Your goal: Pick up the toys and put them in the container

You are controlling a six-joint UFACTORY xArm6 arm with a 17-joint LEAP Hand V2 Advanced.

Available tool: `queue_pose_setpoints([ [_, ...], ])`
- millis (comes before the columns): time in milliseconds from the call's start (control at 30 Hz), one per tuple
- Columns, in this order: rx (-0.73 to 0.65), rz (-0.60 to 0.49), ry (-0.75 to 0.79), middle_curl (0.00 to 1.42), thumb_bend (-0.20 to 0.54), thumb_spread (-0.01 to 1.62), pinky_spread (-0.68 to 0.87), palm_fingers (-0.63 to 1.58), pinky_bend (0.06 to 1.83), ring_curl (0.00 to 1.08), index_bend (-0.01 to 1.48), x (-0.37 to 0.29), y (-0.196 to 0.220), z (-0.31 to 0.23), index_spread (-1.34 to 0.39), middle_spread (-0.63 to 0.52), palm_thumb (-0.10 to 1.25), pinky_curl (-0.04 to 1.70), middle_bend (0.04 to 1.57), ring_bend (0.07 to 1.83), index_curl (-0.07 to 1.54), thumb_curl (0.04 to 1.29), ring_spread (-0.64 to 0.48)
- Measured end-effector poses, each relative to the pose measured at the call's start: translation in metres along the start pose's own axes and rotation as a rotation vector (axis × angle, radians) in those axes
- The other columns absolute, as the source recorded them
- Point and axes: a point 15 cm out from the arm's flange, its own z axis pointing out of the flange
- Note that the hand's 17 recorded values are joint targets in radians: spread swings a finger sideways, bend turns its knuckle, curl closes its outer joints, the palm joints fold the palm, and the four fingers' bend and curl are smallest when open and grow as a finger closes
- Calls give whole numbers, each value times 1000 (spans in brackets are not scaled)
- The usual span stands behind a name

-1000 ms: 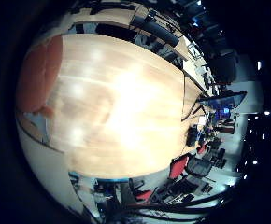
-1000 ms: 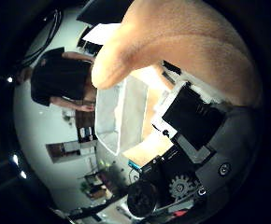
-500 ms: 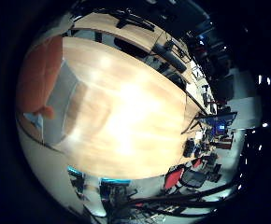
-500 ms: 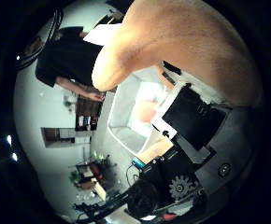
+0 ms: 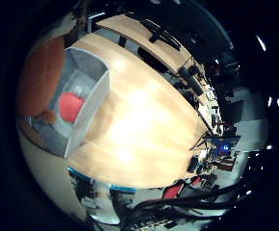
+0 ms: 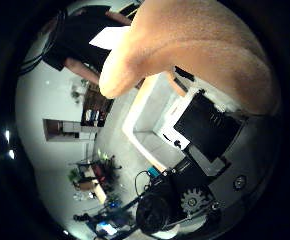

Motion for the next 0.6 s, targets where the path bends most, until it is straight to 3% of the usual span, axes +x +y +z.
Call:
queue_pose_setpoints([
  [500,-25,-112,3,646,-18,1010,-594,1134,1034,493,221,-54,-7,33,-635,-471,1109,419,742,1155,735,349,-381],
  [600,-38,-129,21,637,-97,1001,-596,914,1067,496,134,-52,-5,35,-619,-480,889,440,670,1134,717,304,-396],
])
